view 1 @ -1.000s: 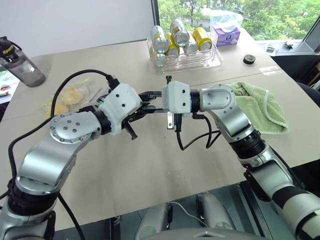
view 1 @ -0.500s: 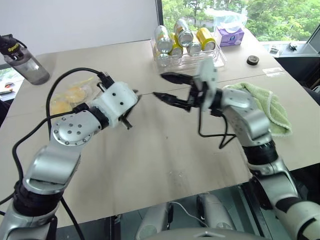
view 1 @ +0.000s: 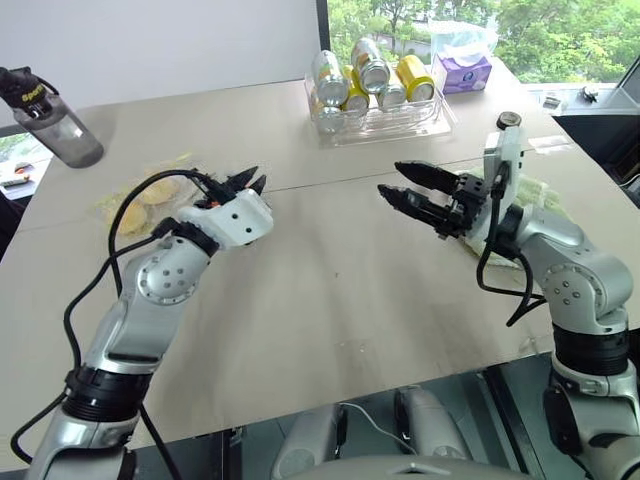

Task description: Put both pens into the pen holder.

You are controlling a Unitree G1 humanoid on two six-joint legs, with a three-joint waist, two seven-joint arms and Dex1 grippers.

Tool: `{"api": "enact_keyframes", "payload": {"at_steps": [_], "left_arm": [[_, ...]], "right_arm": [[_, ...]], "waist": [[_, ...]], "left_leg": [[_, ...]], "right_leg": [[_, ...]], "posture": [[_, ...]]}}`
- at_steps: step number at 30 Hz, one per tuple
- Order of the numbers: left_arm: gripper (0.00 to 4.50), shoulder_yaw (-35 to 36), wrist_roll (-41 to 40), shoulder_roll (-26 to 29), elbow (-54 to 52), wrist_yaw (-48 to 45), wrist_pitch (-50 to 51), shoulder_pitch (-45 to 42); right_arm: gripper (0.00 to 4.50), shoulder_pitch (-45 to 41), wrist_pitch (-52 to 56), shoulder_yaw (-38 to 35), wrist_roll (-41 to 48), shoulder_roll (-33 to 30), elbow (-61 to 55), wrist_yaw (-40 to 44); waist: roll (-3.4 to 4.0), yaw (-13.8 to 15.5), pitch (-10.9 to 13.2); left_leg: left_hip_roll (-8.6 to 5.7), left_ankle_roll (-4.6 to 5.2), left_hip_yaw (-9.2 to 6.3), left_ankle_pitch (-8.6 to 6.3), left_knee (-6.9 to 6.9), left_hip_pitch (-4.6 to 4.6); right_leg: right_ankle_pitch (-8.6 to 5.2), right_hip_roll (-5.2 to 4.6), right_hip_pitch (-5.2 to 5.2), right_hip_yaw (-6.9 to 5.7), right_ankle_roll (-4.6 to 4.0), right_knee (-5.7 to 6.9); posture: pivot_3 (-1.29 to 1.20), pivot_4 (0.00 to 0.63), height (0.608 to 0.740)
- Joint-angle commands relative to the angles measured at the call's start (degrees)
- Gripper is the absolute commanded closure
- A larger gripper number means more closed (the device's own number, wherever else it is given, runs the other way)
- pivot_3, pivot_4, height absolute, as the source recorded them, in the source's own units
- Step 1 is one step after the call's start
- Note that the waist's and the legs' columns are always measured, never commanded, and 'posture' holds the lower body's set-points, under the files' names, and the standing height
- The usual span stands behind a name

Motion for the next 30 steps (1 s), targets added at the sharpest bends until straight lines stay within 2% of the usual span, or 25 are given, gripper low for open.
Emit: {"api": "enact_keyframes", "payload": {"at_steps": [1,9,16,30], "left_arm": [[4.48,1.1,0.7,-0.6,-0.8,-1.5,2.7,-1.7],[4.48,1.8,1.6,-1.8,0.0,-2.4,6.2,-3.0],[4.48,1.9,2.0,-2.8,1.5,-2.3,7.2,-4.3],[4.48,1.1,3.3,-2.8,11.8,-2.7,4.0,-7.7]], "right_arm": [[1.61,-0.2,-2.3,-0.5,0.7,-1.6,-2.5,1.7],[1.61,1.8,-8.3,2.2,-2.8,-5.3,-2.3,7.4],[1.61,1.9,-9.4,2.4,-2.8,-5.7,-2.1,7.7],[1.61,2.5,-9.5,2.2,-2.8,-5.9,-2.9,6.7]], "waist": [[0.00,0.0,0.0],[-0.02,0.1,0.0],[-0.03,0.0,0.0],[-0.04,0.1,0.0]], "left_leg": [[0.00,0.00,0.00,0.00,0.00,0.00],[0.00,0.00,-0.01,0.00,0.03,0.00],[0.00,0.00,0.00,0.00,0.06,0.00],[-0.01,0.00,-0.01,0.00,0.10,0.00]], "right_leg": [[0.00,0.00,0.00,0.00,0.00,0.00],[0.00,0.00,0.01,-0.03,0.00,0.02],[0.00,0.00,0.01,-0.01,0.00,0.05],[0.00,0.00,0.01,-0.02,0.00,0.08]], "posture": [[0.00,0.150,0.739],[0.00,0.150,0.739],[0.00,0.150,0.739],[0.00,0.150,0.739]]}}
